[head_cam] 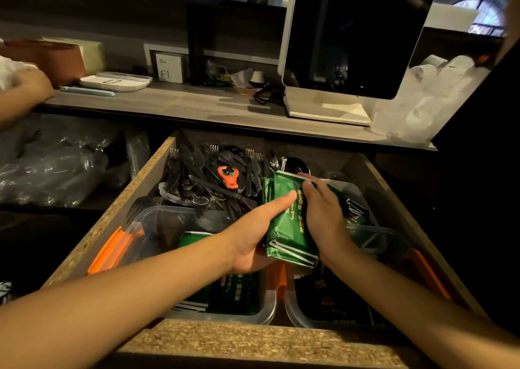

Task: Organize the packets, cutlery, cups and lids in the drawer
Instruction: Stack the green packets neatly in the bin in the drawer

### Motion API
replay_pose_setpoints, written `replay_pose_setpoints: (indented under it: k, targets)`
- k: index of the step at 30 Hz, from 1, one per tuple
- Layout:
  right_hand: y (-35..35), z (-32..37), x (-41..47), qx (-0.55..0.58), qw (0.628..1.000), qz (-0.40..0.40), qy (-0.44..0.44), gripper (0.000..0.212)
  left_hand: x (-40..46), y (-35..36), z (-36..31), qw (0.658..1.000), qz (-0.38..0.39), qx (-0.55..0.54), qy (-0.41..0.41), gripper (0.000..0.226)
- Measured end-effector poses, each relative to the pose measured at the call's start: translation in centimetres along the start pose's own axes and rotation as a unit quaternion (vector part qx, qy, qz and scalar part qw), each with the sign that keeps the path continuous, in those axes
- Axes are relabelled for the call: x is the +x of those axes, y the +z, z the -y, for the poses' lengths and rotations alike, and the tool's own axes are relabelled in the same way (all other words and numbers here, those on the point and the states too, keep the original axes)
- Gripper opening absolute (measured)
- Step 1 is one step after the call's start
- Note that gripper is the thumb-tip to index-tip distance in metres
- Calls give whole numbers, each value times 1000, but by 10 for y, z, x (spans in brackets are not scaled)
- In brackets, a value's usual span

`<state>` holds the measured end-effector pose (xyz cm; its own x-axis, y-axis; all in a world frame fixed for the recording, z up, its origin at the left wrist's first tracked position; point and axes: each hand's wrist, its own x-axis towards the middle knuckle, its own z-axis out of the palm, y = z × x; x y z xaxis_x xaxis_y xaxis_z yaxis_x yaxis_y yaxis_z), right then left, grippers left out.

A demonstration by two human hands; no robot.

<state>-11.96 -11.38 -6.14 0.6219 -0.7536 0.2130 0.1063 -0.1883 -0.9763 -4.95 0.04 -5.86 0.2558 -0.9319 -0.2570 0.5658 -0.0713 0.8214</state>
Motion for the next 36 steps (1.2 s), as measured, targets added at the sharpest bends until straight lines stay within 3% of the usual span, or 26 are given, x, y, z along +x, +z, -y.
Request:
replay_pose_setpoints:
  k: [5,7,9,11,13,15,24,28,32,36]
  targets:
    - [10,6,-3,9,998,53,30,30,-4,1,-2,1000,-21,-17,6,32]
    - [9,7,-2,54,996,55,36,60,-3,-1,-11,996,-52,-37,57,33]
    - [7,12,-6,62,996,43,-37,52,-2,-3,-21,984,-83,-92,126,39]
    - [9,24,-16,-18,985,45,-164,51,-3,-4,-27,972,-101,-139,158,42]
    - [14,26,-25,-136,944,54,-294,53,-4,-3,-26,974,-102,-150,138,39]
    - [19,19,-23,-216,911,52,-348,51,-5,2,-21,978,-96,-148,110,36]
    - [21,12,-19,-212,915,-49,-339,35,-1,7,-6,986,-31,-155,49,53]
    - [16,18,-12,-143,941,2,-306,37,-7,6,-10,991,-2,-125,52,44]
    - [-4,22,7,-115,961,5,-250,37,-9,2,-11,995,62,-66,32,44]
    - [-15,24,11,-77,979,116,-149,25,-8,-2,-9,995,103,-15,-1,46]
